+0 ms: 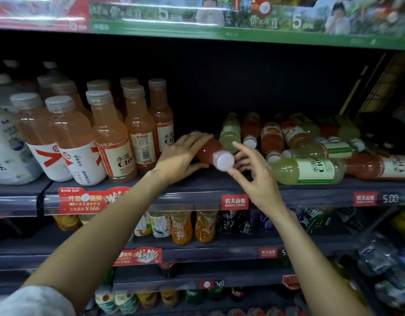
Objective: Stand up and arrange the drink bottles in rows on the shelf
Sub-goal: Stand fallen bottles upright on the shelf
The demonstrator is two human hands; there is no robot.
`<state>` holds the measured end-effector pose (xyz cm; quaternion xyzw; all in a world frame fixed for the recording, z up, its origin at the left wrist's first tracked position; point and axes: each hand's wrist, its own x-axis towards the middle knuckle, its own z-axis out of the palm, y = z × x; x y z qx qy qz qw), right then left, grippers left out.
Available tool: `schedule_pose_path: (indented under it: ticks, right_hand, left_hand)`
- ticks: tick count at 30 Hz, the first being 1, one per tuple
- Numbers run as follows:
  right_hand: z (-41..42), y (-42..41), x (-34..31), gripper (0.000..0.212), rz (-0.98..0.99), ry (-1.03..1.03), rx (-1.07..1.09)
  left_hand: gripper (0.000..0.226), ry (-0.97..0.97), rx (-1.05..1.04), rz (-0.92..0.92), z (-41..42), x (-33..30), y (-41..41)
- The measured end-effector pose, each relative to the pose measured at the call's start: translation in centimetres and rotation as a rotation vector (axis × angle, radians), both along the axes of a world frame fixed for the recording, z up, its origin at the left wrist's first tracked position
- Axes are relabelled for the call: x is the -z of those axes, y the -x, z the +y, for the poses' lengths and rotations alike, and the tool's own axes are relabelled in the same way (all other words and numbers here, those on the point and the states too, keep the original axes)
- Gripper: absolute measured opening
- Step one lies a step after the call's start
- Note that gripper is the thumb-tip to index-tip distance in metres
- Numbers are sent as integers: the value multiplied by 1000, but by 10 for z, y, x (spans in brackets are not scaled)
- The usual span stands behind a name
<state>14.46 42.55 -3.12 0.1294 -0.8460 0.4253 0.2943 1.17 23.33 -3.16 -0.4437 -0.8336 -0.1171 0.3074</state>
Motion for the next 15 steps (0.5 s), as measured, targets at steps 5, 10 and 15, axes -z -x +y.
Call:
schedule_pose_path:
  ticks: [5, 10, 15]
  right_hand:
    - [-3, 26, -15, 70, -95, -35, 77]
    - [-38, 54, -6, 81, -235, 30, -36]
    - [-65, 64, 9, 78, -123, 43, -26]
  left_hand:
    - [82, -288, -191, -343, 5, -34, -12]
    - [65, -310, -250, -595, -4, -60, -20]
    - [76, -442, -335, -380, -25, -39, -38]
